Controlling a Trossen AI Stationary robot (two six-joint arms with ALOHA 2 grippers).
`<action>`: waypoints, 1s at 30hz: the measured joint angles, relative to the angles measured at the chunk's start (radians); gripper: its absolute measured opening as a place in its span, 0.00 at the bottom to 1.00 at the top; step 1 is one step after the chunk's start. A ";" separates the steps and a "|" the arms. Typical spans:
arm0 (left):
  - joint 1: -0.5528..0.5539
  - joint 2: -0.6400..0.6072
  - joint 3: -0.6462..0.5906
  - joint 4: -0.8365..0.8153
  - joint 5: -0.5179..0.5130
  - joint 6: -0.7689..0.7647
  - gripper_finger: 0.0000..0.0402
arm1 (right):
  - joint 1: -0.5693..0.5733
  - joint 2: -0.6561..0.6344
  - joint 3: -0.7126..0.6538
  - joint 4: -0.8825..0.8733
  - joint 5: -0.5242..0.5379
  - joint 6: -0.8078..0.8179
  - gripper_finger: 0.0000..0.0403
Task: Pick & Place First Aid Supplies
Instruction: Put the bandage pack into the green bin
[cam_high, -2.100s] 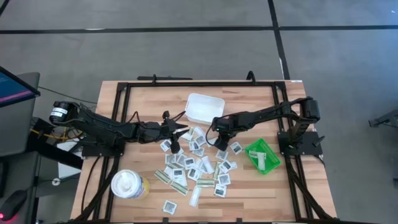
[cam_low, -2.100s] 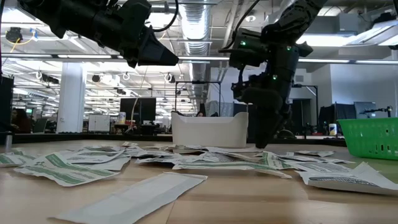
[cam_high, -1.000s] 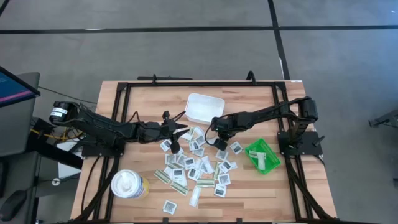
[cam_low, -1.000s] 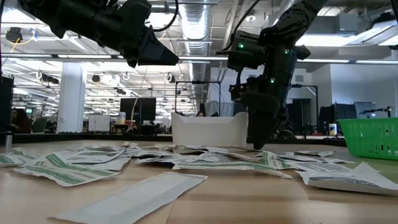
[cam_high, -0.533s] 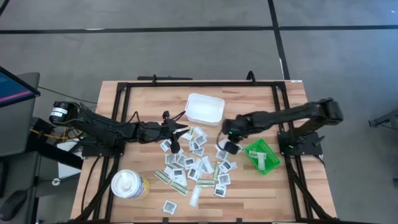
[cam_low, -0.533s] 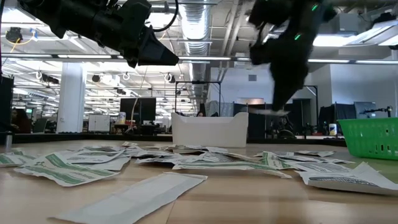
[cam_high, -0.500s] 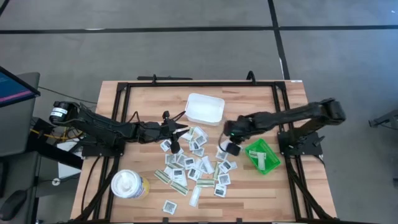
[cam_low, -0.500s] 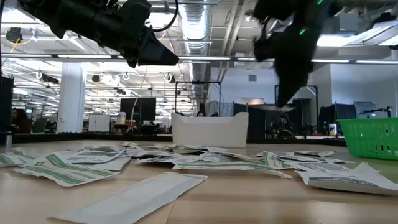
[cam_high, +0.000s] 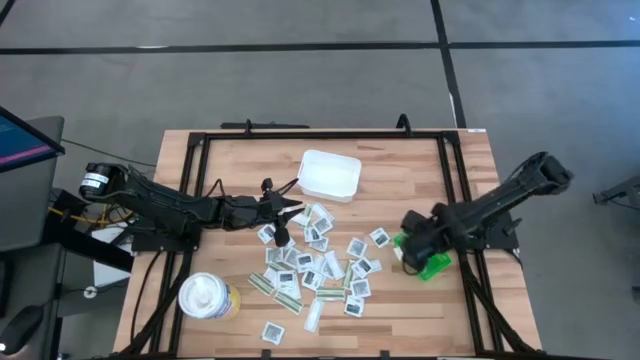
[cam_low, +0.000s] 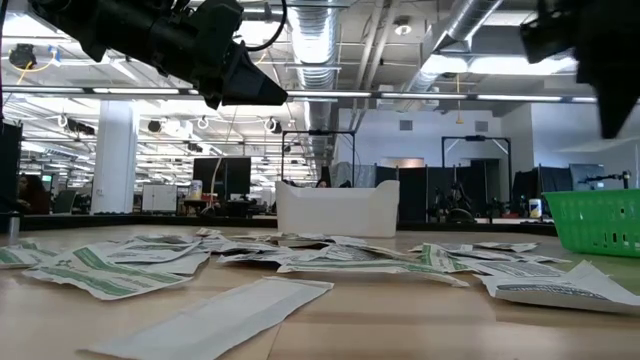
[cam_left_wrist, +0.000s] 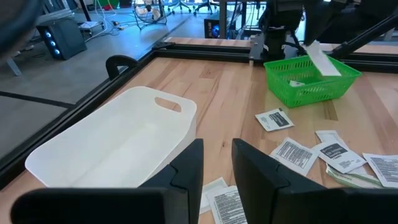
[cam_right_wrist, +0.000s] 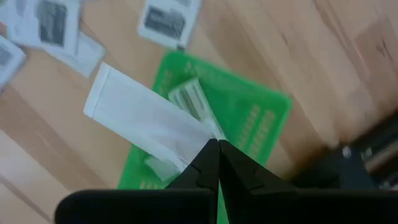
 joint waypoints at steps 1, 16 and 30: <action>0.000 0.000 0.000 0.000 0.000 0.000 0.21 | 0.022 0.002 -0.005 -0.005 0.000 0.024 0.00; 0.000 0.000 0.000 0.009 0.000 0.000 0.21 | 0.079 -0.001 -0.173 -0.029 -0.001 0.191 0.15; 0.000 0.000 0.000 0.015 0.046 -0.023 0.21 | -0.004 0.000 -0.088 0.451 0.248 -0.310 0.18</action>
